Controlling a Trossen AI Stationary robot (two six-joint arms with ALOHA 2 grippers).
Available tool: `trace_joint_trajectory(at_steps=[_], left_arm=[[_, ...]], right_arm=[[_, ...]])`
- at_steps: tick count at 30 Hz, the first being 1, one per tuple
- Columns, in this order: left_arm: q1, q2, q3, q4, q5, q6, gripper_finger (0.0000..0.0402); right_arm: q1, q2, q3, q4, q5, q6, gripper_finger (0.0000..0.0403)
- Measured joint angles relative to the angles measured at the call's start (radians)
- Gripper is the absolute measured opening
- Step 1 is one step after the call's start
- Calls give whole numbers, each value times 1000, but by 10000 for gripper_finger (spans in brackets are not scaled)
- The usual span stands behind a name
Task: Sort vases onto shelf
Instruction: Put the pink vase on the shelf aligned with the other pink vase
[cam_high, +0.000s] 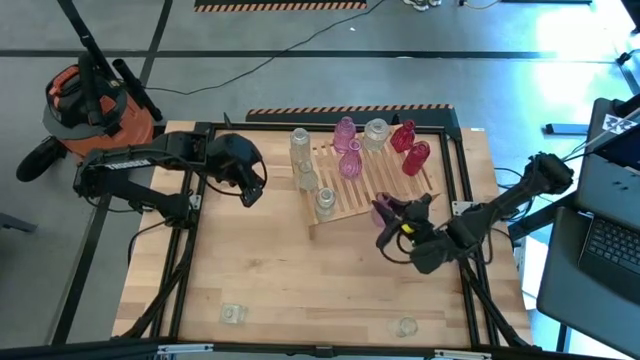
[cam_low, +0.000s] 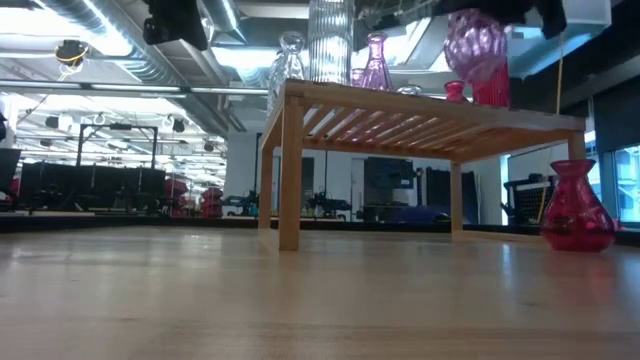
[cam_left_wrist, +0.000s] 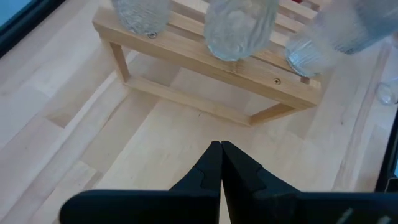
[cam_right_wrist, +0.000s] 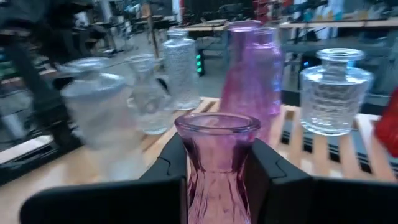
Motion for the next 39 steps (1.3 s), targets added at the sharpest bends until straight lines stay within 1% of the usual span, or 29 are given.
trace_joint_trajectory(at_steps=[3,5,9,12,14,16,23,28,29,33,35,39], left_arm=[[18,0,0,0,4,2,0],[30,0,0,0,9,13,0],[55,0,0,2,22,28,0],[66,0,0,2,23,30,0],[68,1,0,2,23,29,0],[68,1,0,0,25,27,0],[67,1,0,-6,41,7,0],[67,1,0,-6,59,3,0],[67,1,0,-6,60,3,0],[67,1,0,-6,63,3,0],[67,1,0,-6,69,2,0],[67,1,0,-6,75,0,0]], right_arm=[[-38,2,-60,195,-6,-99,59],[-65,3,-91,347,-24,-243,59],[-162,13,-130,611,-170,-515,59],[-237,34,-143,735,-272,-657,59],[-281,49,-151,769,-333,-673,59],[-306,69,-163,782,-362,-673,59],[-306,143,-193,952,-354,-669,59],[-306,171,-193,1002,-380,-680,62],[-306,171,-193,1002,-381,-683,73],[-305,170,-196,998,-383,-729,141],[-305,171,-196,996,-383,-746,168],[-305,170,-183,1002,-376,-782,194]])
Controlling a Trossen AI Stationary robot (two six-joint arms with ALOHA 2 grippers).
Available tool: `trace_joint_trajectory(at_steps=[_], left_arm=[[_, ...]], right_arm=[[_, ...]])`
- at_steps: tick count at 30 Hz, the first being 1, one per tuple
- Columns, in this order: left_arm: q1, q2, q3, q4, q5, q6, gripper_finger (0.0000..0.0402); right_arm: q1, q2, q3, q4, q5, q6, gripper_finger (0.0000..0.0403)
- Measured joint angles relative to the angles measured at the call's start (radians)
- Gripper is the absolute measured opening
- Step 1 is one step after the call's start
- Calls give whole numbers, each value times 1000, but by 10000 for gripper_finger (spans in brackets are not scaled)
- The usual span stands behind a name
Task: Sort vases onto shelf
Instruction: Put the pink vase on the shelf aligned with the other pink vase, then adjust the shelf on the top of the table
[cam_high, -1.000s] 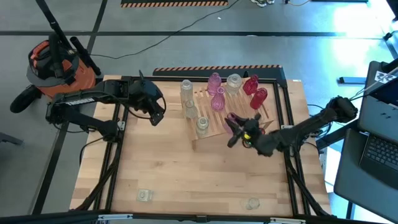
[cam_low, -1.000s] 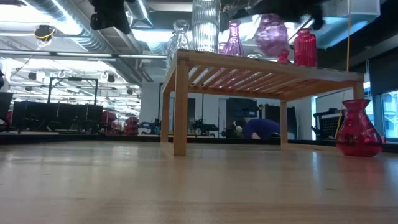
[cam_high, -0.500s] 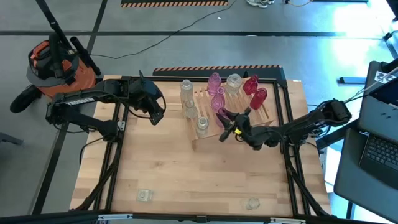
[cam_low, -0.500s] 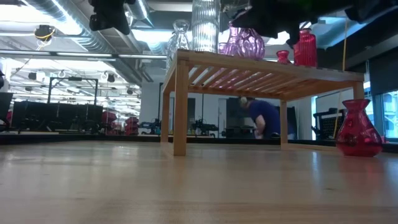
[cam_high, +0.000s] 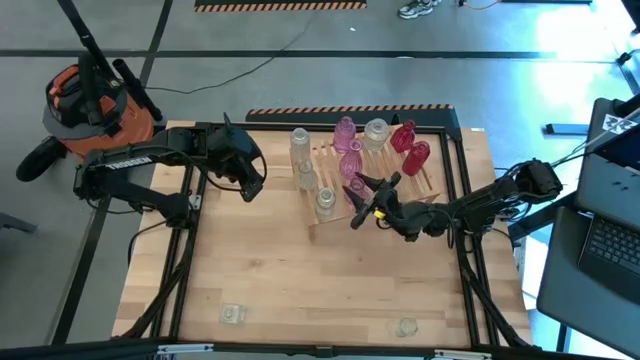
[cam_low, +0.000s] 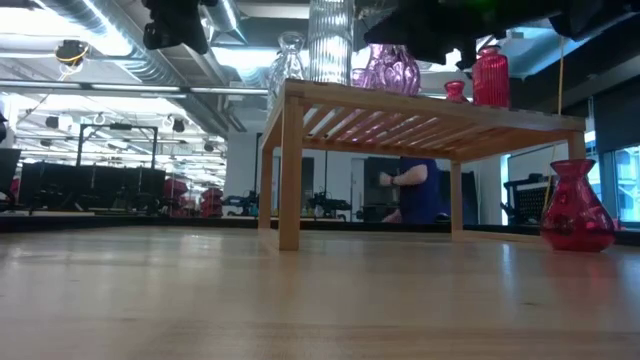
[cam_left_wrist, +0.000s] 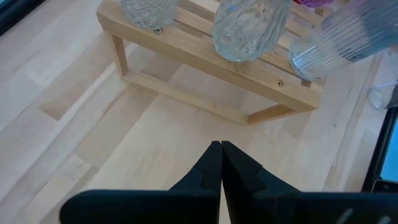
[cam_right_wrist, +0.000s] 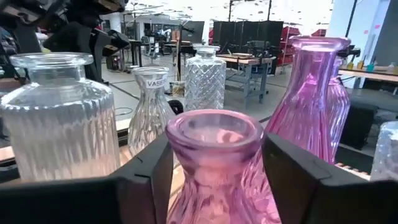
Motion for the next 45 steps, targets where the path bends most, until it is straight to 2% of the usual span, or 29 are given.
trace_joint_trajectory(at_steps=[6,13,16,19,23,25,27,29,32,35,40,45], left_arm=[[0,0,0,0,3,-8,0],[-5,0,0,0,31,-63,0],[-15,0,0,7,98,-121,0],[-38,-1,-37,63,188,-195,0],[-109,0,-176,179,182,-283,0],[-131,1,-245,304,161,-341,0],[-153,1,-303,470,102,-384,0],[-170,1,-338,566,1,-395,0],[-171,1,-369,607,-126,-401,0],[-146,5,-384,611,-177,-399,0],[-94,5,-386,661,-220,-367,0],[-57,17,-386,735,-196,-342,0]], right_arm=[[0,-18,46,2,14,-116,200],[40,-125,149,-2,14,-331,202],[96,-176,187,-75,54,-409,202],[164,-231,204,-186,80,-402,202],[276,-291,205,-369,83,-245,202],[333,-309,205,-485,83,-136,202],[389,-316,205,-605,81,-17,202],[433,-314,205,-723,81,107,202],[477,-294,205,-904,81,309,202],[496,-269,205,-1036,80,476,202],[497,-232,205,-1111,53,588,202],[461,-205,205,-1175,45,716,202]])
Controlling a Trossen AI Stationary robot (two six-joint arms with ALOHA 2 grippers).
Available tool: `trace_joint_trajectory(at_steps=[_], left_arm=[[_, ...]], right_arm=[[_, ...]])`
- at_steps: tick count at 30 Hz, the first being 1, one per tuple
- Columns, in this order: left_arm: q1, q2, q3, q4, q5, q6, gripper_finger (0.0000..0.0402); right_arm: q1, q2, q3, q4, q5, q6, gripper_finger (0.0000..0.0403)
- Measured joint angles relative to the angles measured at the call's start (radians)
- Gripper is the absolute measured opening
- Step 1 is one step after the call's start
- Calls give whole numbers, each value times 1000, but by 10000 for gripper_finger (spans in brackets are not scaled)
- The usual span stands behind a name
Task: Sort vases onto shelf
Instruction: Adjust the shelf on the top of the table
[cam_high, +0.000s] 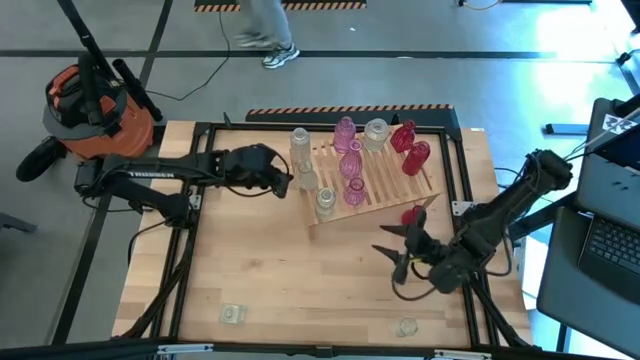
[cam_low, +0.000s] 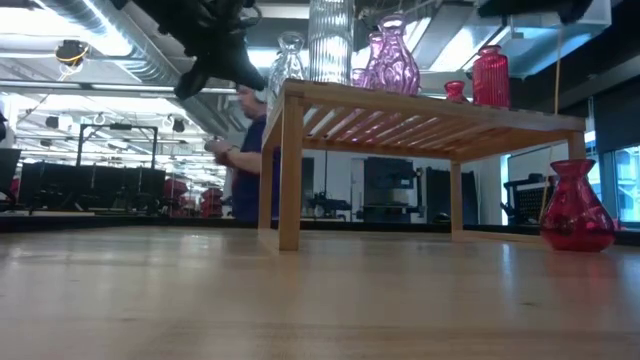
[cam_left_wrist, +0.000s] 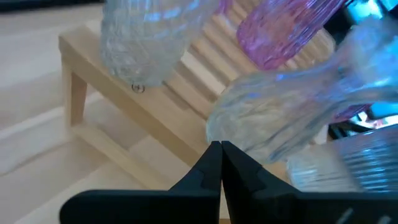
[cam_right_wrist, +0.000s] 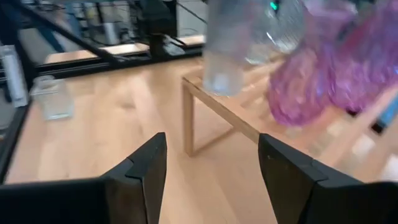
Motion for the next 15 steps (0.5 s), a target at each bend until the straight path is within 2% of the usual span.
trace_joint_trajectory(at_steps=[6,11,15], left_arm=[[9,40,0,2,72,2,0],[0,44,0,-10,72,-4,0],[-18,44,0,-95,90,-47,0]], right_arm=[[-98,-1,0,-107,-77,155,202],[-188,10,0,-140,-200,168,202],[-227,34,0,-140,-271,171,202]])
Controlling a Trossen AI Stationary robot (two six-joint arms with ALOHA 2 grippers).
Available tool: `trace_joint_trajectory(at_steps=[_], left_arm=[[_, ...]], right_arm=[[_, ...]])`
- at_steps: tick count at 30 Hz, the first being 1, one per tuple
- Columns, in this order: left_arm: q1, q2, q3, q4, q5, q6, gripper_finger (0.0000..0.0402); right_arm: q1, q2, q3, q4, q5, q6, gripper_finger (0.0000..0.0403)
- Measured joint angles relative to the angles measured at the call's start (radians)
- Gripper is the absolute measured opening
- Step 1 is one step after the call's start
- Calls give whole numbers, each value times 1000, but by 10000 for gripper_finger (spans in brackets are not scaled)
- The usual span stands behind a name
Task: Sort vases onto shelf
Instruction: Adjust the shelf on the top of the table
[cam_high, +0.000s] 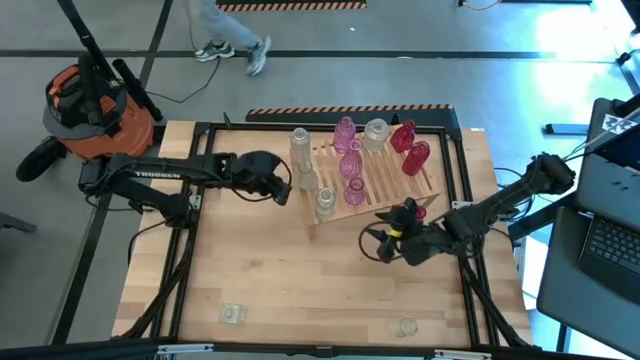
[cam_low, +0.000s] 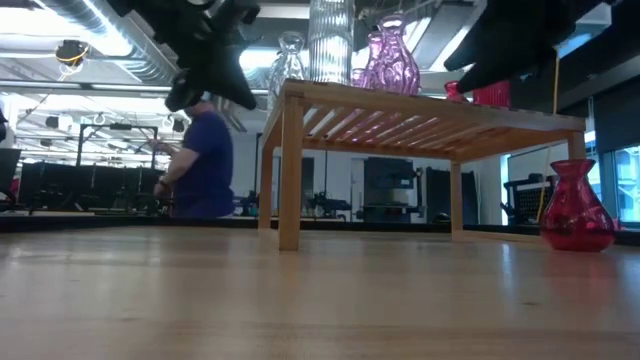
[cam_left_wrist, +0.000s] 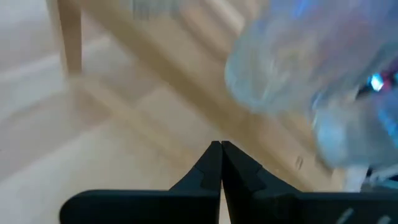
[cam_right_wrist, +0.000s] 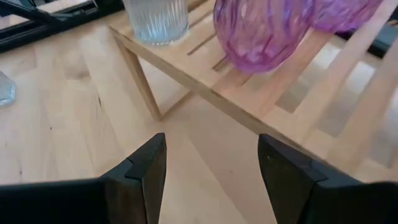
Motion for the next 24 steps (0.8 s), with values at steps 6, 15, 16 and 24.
trace_joint_trajectory(at_steps=[6,15,16,24], left_arm=[[-63,0,0,-51,2,-38,0],[-121,0,0,-55,-10,-83,0],[-126,0,0,-55,-15,-83,0],[-149,0,0,-60,-20,-96,0]], right_arm=[[-39,73,0,68,-86,24,202],[-98,169,0,287,-124,-103,138],[-109,180,0,311,-134,-124,129],[-170,233,0,475,-170,-260,94]])
